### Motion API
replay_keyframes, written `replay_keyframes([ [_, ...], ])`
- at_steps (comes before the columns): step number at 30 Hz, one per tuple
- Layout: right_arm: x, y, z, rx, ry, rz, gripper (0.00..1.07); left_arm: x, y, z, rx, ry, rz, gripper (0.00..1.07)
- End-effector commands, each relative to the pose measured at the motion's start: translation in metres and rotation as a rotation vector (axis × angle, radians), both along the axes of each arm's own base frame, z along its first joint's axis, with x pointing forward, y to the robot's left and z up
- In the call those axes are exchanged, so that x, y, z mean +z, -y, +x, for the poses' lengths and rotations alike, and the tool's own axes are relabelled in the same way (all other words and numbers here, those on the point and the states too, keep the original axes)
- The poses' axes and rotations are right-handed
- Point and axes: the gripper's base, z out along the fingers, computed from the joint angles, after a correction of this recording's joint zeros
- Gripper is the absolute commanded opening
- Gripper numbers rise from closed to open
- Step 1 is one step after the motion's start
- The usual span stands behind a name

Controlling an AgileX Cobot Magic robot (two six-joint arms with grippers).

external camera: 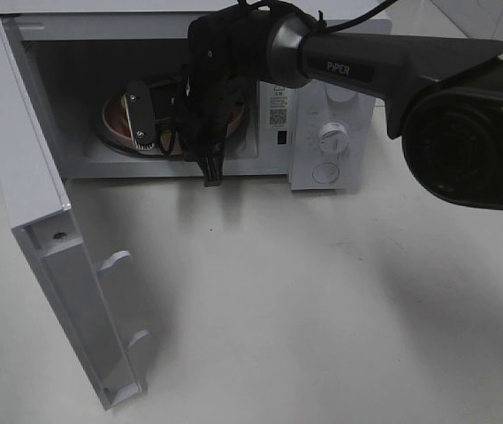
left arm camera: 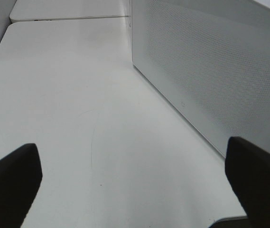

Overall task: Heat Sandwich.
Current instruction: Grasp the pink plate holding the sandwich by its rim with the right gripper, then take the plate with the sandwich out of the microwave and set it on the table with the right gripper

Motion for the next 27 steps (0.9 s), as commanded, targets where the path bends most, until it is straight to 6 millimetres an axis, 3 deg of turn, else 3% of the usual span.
replay_keyframes([
  [1, -0.017, 0.008, -0.008, -0.021, -0.128, -0.066, 0.00, -0.001, 0.000, -0.003, -0.001, 0.017, 0.000, 1.04],
  [27, 0.022, 0.031, -0.031, 0.187, -0.020, -0.103, 0.00, -0.001, 0.000, -0.003, -0.001, 0.017, 0.000, 1.04],
])
